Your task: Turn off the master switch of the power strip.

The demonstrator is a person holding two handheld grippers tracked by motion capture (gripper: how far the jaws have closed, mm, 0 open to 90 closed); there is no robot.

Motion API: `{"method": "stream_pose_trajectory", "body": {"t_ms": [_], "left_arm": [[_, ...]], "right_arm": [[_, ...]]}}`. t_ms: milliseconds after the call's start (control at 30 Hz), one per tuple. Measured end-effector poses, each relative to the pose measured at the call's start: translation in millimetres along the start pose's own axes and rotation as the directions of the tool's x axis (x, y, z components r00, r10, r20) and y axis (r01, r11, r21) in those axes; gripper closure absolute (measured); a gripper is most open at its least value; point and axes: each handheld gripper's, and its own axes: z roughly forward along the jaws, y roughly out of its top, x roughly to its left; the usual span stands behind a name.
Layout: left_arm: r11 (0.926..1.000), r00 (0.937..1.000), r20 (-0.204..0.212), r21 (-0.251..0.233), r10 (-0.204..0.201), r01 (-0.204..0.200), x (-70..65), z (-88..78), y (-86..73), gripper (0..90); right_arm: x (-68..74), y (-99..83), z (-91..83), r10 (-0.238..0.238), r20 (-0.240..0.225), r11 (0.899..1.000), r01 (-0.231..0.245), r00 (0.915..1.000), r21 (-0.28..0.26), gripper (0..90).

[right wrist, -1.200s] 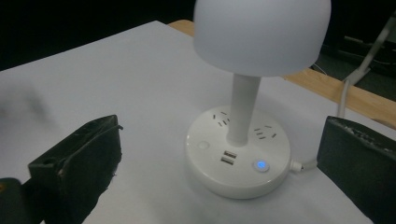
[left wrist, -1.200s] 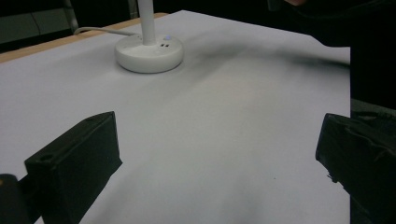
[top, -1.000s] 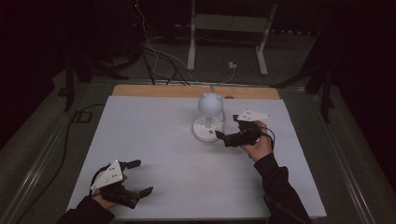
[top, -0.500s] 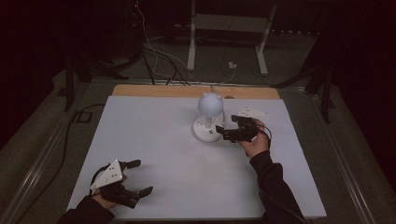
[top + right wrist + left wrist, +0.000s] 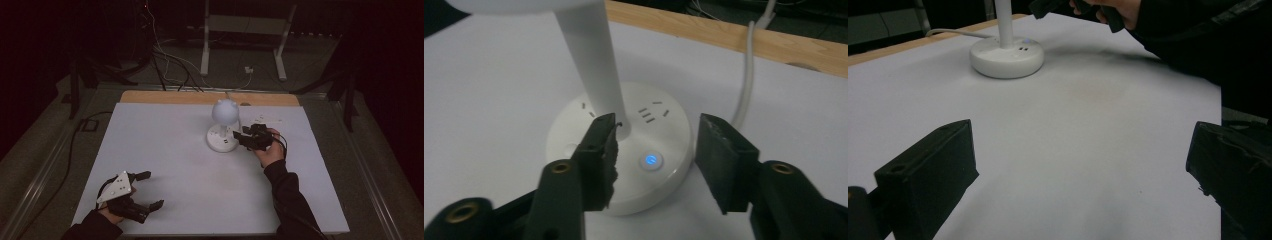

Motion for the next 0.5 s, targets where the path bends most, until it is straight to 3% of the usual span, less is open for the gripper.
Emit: {"method": "stream_pose_trajectory", "body": {"t_ms": [233, 500], "left_arm": [[1.0000, 1.0000, 0.001, 0.002, -0.003, 0.003, 0.2, 0.2, -0.2, 0.4], [1.0000, 1.0000, 0.002, 0.007, -0.004, 0.003, -0.2, 0.4, -0.3, 0.4]], "right_arm": [[-1.9, -1.9, 4.7, 0.013, 0.028, 1.000, -0.013, 0.9995, 0.000, 69.7], [-2.5, -3.1, 9.7, 0.022, 0.048, 1.000, -0.022, 0.9986, 0.008, 80.7]]}}
